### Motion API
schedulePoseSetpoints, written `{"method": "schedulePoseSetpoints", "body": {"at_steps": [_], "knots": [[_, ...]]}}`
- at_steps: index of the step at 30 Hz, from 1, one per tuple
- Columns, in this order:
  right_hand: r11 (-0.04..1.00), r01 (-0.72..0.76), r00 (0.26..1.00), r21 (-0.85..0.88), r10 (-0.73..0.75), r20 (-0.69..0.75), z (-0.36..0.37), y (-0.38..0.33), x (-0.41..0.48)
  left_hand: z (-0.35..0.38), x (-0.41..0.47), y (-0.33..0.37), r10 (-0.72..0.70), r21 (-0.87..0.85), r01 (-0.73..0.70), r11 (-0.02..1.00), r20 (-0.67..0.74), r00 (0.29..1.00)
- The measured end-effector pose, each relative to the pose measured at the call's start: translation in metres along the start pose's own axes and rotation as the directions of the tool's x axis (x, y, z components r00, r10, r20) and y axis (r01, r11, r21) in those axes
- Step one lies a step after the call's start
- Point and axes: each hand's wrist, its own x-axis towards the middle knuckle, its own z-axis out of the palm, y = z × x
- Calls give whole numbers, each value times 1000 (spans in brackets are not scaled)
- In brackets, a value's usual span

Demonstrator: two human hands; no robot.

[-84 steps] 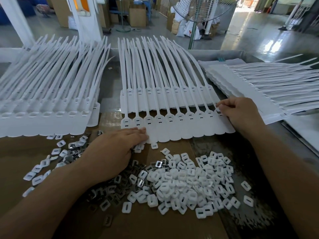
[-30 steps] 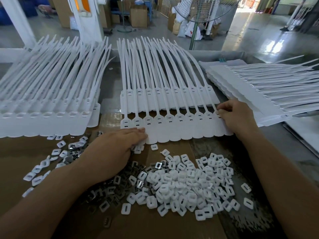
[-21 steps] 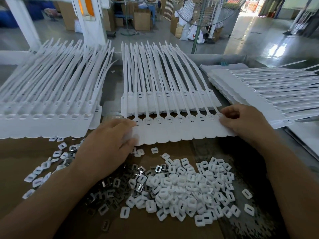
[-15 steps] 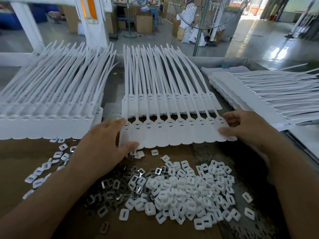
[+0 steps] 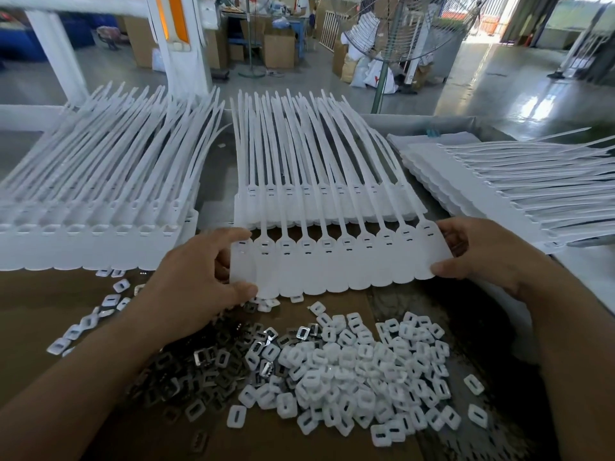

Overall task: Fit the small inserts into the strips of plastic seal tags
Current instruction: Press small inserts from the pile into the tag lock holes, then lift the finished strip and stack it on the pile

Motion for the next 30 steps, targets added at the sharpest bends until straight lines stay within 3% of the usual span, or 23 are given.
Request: {"method": "schedulePoseSetpoints", "body": {"at_steps": [11,19,25,30], "knots": [[993,104,979,49,-93,-181,-6,0,1,-4,0,8,94,-111,-113,987,-161,982],[947,256,900,196,-160,-405,9,-5,5,-8,8,12,82,-66,-108,992,-308,948],[942,263,836,208,-116,-536,17,-4,18,-9,32,20,87,-42,-107,993,-327,941],[962,228,799,153,-95,-593,25,-2,31,4,54,15,9,-64,-32,997,-326,945]]}}
